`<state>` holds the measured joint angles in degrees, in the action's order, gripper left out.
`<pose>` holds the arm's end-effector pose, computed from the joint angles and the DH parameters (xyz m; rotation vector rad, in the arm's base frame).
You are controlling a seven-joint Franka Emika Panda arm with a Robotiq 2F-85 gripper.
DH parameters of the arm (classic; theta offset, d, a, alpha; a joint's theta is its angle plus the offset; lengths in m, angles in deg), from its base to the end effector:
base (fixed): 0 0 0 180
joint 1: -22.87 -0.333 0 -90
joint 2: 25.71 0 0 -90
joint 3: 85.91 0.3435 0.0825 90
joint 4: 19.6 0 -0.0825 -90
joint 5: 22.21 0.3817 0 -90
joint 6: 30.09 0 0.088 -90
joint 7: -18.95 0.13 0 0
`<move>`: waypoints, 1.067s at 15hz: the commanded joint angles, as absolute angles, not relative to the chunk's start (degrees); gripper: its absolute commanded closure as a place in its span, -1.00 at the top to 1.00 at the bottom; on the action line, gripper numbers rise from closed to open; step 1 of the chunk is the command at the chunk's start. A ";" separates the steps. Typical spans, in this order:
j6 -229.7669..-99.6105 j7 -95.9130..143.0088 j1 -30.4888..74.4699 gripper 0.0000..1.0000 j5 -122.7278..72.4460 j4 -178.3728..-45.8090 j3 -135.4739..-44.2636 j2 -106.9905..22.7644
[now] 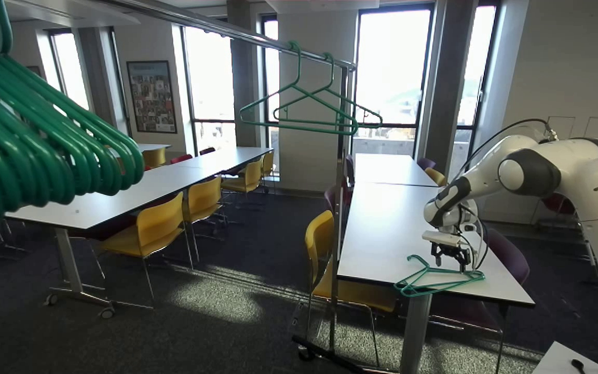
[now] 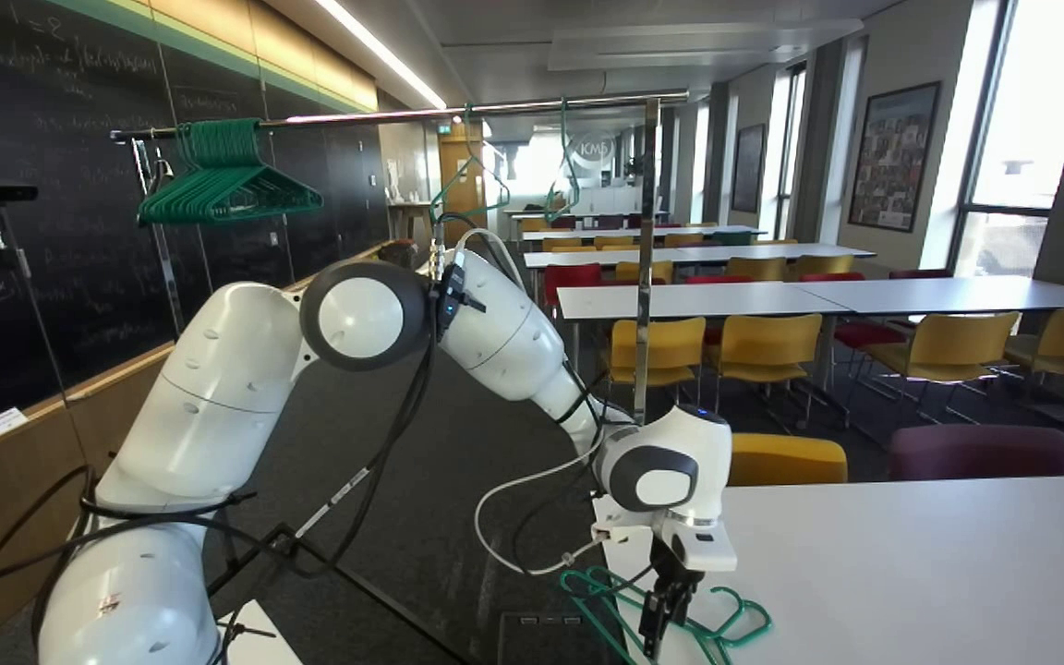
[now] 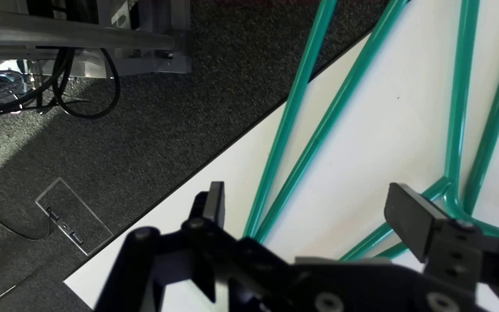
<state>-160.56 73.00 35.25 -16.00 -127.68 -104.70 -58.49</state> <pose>0.5433 -0.3134 0.2062 2.1710 -2.0808 -0.1864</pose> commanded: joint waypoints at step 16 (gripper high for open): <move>-163.19 72.03 33.85 1.00 -17.82 -131.88 -104.91 -58.88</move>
<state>-161.84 71.94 34.12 -17.54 -131.15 -104.74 -59.01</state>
